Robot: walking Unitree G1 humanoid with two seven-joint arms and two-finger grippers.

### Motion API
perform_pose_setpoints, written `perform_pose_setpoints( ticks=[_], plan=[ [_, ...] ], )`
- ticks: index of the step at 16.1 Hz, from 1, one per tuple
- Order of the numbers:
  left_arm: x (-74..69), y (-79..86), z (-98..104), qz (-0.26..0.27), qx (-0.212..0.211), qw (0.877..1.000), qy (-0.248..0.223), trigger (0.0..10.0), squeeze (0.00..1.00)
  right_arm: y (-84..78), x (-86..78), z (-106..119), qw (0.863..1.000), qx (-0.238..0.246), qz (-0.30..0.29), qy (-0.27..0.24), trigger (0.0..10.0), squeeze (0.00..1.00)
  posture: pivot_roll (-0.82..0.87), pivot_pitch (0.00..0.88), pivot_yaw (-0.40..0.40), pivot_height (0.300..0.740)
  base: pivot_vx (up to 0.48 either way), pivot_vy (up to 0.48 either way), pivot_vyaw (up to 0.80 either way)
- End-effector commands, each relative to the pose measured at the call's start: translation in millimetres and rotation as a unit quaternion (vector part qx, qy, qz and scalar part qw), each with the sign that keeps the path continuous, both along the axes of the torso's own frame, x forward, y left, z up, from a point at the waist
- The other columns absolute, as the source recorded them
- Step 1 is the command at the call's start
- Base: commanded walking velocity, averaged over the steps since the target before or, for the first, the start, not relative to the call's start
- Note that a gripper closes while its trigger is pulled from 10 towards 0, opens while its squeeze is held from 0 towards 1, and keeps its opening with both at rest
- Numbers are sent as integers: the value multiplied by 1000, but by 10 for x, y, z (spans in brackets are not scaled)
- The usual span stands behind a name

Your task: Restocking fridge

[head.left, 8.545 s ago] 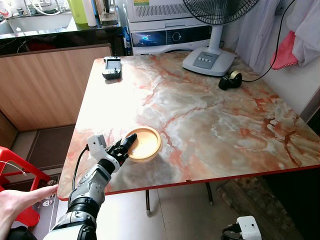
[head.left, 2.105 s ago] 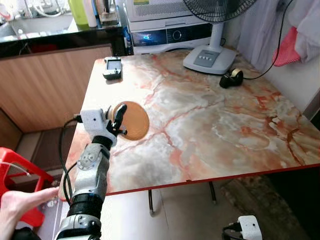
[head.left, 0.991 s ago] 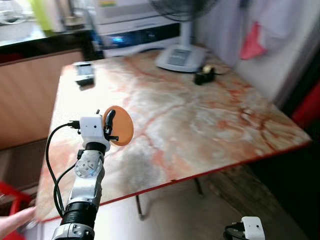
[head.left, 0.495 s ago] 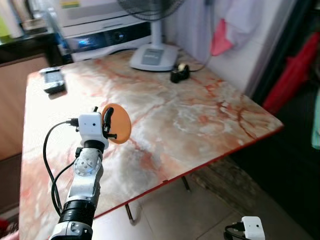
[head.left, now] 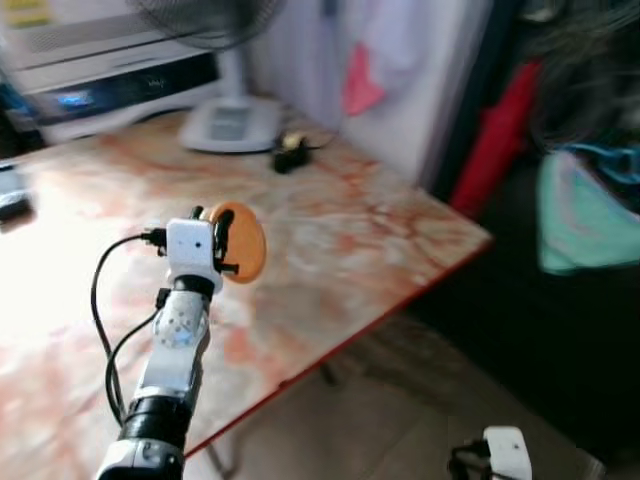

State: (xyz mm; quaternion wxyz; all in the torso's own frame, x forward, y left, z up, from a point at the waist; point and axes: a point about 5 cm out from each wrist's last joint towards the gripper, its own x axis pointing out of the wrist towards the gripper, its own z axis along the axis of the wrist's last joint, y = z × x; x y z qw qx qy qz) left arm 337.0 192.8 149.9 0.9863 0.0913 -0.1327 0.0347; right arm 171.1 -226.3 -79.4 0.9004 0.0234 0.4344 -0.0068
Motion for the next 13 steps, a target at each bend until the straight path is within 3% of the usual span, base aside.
perform_pose_setpoints(
  ticks=[1,13],
  plan=[
    [23,-25,136,-2,5,1000,-28,10000,0,-5,-59,-27,1000,1,-3,11,10000,0,9,0,34,740,0,-368,-800],
    [30,-81,141,-21,-22,999,-30,10000,0,11,-61,-33,1000,10,5,18,10000,0,9,0,34,740,0,-31,-800]
  ],
)
